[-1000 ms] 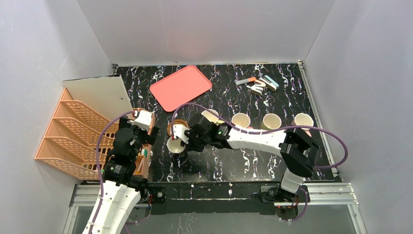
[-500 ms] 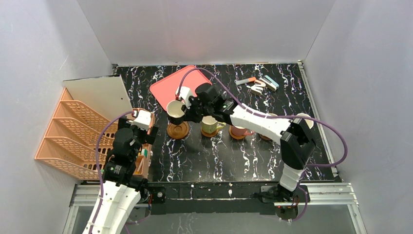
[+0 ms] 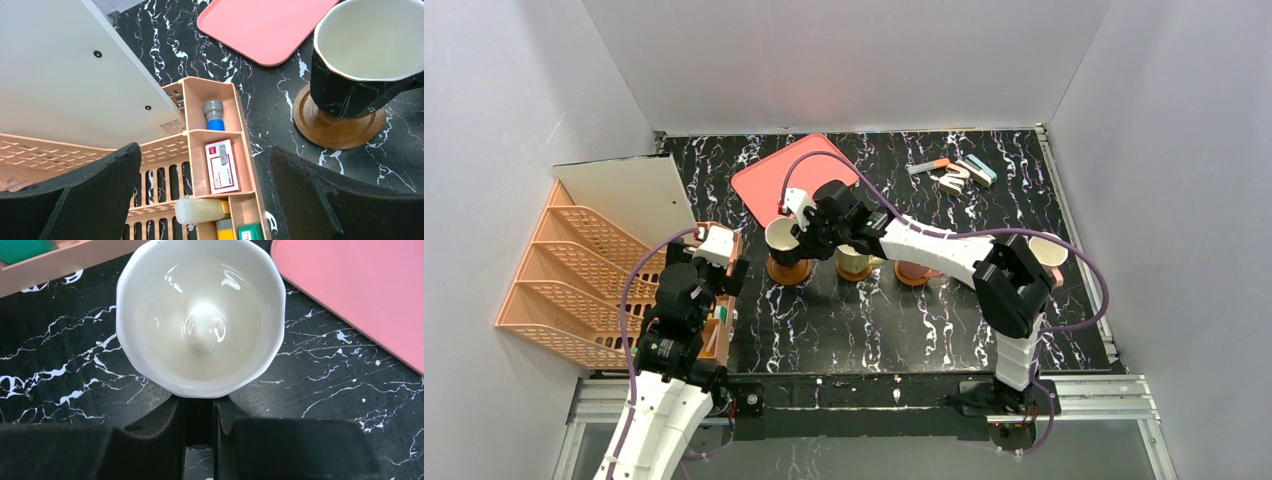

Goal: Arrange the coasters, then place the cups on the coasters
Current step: Place the cup on the coaster.

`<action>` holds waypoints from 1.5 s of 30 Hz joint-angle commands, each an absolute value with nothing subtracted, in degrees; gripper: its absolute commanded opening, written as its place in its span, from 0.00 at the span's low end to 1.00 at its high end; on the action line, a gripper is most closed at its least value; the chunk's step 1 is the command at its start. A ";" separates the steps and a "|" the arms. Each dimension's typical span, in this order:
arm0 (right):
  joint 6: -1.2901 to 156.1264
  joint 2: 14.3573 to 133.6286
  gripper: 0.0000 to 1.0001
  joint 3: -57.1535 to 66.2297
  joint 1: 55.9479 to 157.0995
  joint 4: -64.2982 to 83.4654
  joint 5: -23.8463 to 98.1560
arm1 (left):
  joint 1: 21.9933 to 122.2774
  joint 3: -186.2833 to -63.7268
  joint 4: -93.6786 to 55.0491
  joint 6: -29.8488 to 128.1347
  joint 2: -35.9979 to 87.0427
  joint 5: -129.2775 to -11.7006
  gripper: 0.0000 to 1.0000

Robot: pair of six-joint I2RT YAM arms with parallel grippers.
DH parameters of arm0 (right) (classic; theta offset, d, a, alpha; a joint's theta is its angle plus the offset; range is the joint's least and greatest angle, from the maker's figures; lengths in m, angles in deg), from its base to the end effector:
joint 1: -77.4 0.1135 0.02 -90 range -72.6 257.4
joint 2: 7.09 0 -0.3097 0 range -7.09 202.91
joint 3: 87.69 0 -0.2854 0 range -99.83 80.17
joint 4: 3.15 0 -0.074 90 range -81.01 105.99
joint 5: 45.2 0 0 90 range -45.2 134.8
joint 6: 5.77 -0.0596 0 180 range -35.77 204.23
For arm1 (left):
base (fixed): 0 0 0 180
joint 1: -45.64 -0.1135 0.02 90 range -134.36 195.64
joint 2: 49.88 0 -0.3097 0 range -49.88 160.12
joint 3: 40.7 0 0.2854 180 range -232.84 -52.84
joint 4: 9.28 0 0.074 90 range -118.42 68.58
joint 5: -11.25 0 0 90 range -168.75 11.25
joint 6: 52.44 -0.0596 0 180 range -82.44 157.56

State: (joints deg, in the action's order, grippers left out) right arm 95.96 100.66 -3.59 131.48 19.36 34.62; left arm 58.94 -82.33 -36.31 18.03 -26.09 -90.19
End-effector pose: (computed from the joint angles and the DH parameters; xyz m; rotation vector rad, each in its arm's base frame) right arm 0.2867 0.4137 0.2750 -1.2955 1.8098 0.6084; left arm 0.1380 -0.0205 0.3047 0.3471 1.6995 0.2528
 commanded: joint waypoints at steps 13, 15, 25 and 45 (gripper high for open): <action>93.40 101.54 0.01 -4.04 130.57 9.53 33.81 | 58.80 -81.84 -35.12 18.27 -26.94 -90.99 0.98; 93.38 101.87 0.01 -4.12 130.46 9.43 33.84 | 58.76 -81.84 -35.13 18.23 -26.94 -90.96 0.98; 93.55 103.08 0.01 -4.04 129.99 9.47 34.07 | 58.78 -81.84 -35.15 18.23 -26.90 -90.97 0.98; 93.20 105.67 0.01 -4.19 129.89 9.55 33.28 | 58.73 -81.84 -35.22 18.23 -26.94 -90.97 0.98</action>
State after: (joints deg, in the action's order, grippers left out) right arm 93.49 105.84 -3.27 130.24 14.46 34.27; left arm 58.94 -82.33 -36.27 18.06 -26.46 -90.24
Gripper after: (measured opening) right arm 0.252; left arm 0.981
